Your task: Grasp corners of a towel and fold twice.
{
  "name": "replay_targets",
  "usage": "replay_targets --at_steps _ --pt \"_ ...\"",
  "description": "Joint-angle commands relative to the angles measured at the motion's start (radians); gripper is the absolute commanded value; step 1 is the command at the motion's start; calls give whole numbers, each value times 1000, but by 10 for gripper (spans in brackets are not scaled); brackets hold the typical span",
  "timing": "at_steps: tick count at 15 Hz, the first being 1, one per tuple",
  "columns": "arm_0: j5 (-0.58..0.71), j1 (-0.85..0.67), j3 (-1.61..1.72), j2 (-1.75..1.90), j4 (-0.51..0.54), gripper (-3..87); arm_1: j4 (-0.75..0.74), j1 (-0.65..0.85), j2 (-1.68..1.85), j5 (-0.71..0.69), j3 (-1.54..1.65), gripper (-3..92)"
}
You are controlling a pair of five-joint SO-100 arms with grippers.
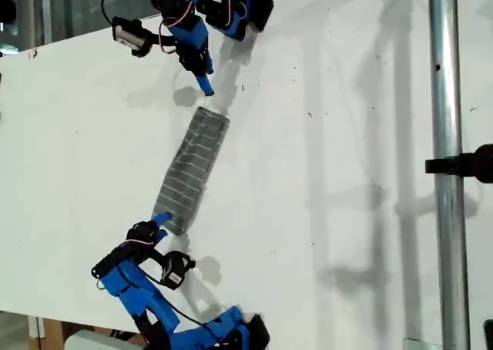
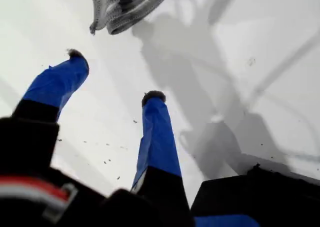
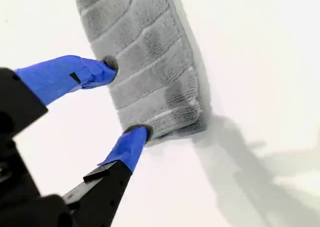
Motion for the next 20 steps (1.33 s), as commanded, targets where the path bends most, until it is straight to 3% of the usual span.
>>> replay_targets --at_steps 1,6,9,12,18,20 --pt "-40 94 166 330 -5 203 6 -49 64 81 14 274" --pt "-238 465 1031 1031 -342 191 -298 -92 -244 293 80 355" --pt "-410 614 1344 1232 -433 177 -551 -67 -673 288 -43 419" --pt "-532 681 1500 1431 -436 163 -704 -15 -854 284 -103 406" --pt "-574 742 1752 1921 -414 118 -819 89 -1063 262 -229 360" --pt "-572 765 1879 2243 -367 87 -908 84 -1141 261 -290 289"
